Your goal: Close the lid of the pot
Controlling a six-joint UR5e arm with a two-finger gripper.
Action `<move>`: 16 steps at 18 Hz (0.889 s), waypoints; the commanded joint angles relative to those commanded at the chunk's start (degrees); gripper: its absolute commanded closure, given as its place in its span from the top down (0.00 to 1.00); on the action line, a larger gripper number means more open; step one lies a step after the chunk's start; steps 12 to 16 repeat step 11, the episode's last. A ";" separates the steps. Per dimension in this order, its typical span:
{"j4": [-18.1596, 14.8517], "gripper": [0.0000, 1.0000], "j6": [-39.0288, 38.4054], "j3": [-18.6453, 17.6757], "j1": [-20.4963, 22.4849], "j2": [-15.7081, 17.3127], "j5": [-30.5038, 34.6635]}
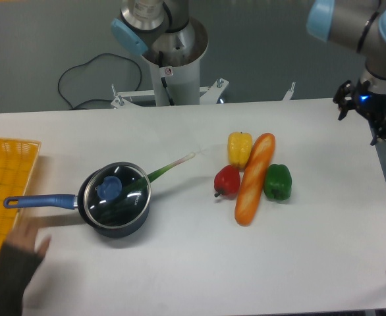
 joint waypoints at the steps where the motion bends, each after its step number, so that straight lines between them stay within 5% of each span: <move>1: 0.00 1.00 -0.26 0.09 0.00 0.00 0.00; 16: 0.09 1.00 -5.10 0.70 -0.88 -0.44 -0.09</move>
